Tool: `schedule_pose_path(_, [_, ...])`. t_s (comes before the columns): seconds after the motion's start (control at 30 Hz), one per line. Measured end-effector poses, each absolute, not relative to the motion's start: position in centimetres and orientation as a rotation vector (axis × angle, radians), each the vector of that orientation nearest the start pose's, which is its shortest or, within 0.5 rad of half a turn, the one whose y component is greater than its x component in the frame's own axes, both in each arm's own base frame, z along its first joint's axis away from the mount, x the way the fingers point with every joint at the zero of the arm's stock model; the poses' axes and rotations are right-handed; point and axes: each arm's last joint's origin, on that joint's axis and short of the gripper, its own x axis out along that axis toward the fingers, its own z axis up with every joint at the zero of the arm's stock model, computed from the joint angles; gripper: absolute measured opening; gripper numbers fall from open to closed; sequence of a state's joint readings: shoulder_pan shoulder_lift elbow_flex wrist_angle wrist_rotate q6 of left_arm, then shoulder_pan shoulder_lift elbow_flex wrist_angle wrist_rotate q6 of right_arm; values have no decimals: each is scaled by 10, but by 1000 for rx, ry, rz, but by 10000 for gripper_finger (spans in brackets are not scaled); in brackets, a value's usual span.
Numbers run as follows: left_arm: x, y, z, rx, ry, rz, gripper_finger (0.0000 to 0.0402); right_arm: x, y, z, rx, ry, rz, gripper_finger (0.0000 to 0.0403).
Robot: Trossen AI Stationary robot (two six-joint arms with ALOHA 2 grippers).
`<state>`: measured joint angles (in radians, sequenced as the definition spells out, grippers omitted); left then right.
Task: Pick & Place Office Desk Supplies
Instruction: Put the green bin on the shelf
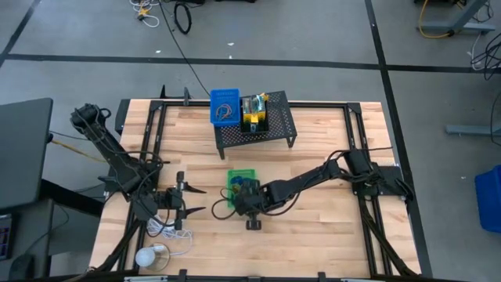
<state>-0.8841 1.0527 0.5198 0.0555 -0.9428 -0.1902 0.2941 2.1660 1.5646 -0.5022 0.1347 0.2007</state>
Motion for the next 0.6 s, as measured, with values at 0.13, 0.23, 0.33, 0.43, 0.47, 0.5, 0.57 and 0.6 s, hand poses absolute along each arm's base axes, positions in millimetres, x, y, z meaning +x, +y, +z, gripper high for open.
schedule_pose_path(0.13, [149, -144, 221, 190, 284, 85, 231, 424, 137, 147, -66, 1096, 6, 7])
schedule_pose_path(0.23, [149, -144, 221, 190, 284, 85, 231, 417, 148, 150, -71, 1103, 5, 5])
schedule_pose_path(0.33, [149, -144, 221, 189, 283, 85, 231, 410, 158, 157, -65, 1100, -14, 4])
schedule_pose_path(0.43, [149, -145, 221, 190, 284, 85, 231, 402, 167, 167, -57, 1094, -42, 3])
schedule_pose_path(0.47, [149, -145, 221, 191, 284, 84, 231, 399, 170, 170, -54, 1091, -55, 2])
schedule_pose_path(0.5, [149, -145, 221, 195, 284, 84, 231, 396, 172, 174, -47, 1082, -71, 2])
schedule_pose_path(0.57, [149, -145, 221, 198, 284, 83, 231, 390, 176, 180, -46, 1083, -96, 2])
schedule_pose_path(0.6, [149, -145, 221, 198, 284, 83, 231, 387, 178, 183, -43, 1081, -110, 2])
